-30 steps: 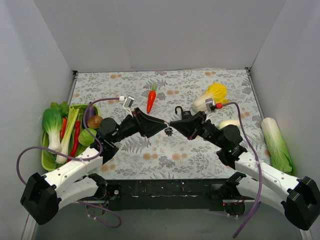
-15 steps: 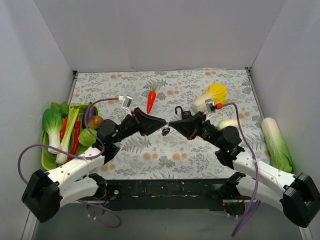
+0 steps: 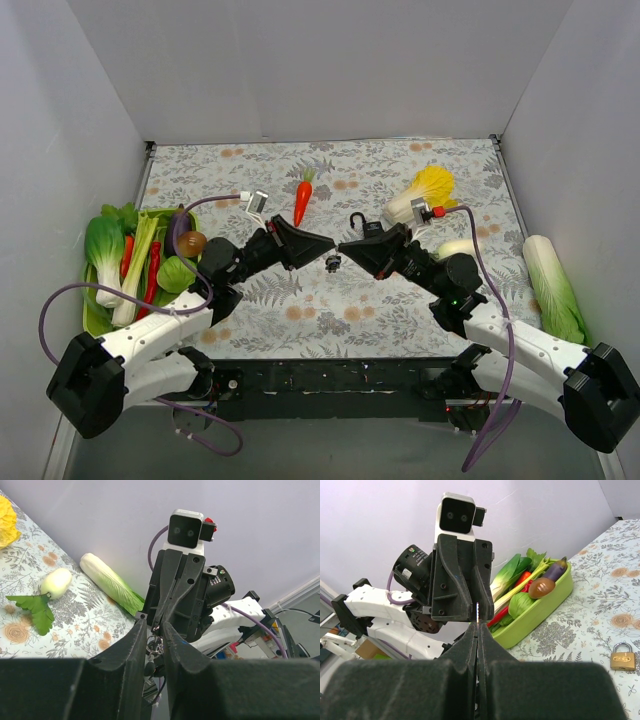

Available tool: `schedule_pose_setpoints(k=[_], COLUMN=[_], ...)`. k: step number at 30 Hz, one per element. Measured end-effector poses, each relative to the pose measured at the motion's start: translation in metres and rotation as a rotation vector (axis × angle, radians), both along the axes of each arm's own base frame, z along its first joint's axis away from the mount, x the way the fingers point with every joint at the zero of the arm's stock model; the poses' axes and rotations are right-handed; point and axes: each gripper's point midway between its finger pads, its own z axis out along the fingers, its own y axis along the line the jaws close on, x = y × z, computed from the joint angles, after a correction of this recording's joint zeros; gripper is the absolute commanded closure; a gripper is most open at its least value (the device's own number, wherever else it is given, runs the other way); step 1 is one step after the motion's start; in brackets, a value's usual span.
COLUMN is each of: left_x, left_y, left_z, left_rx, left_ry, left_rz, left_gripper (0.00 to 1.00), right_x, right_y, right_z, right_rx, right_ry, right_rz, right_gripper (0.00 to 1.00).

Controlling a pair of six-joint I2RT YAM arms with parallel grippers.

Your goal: Unlock with the key

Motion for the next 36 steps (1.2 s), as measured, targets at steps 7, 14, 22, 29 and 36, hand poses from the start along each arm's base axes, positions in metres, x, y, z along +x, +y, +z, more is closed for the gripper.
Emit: schedule_pose_setpoints(k=[7,14,22,29,36], left_x=[0.001,0.002,-0.003,-0.016,-0.029], left_y=[-0.001,-0.001,0.000,-0.003,-0.005], left_z=[-0.001,-0.001,-0.013,-0.018,-0.019], left_rx=[-0.001,0.002,0.100,0.229,0.308], left_ry=[0.007,-0.007,-0.073,-0.169,-0.232], left_rz=[0.001,0.016,0.008,-0.076,-0.169], left_gripper=[1.00,1.00,1.00,1.00,1.00], right_x=[0.001,0.002,-0.001,-0.012,-0.022], right_y=[0.001,0.002,0.002,-0.003,-0.001], right_z=[-0.002,-0.003,-0.017,-0.025,-0.038], right_rx=[-0.002,-0.003,-0.065,-0.133,-0.189], right_ry=[0.012,0.018,0.035,0.013,0.011], right_rz=[0.002,0.001,0.011,0.030,0.082], right_gripper=[0.99,0.99,0.66,0.46,0.42])
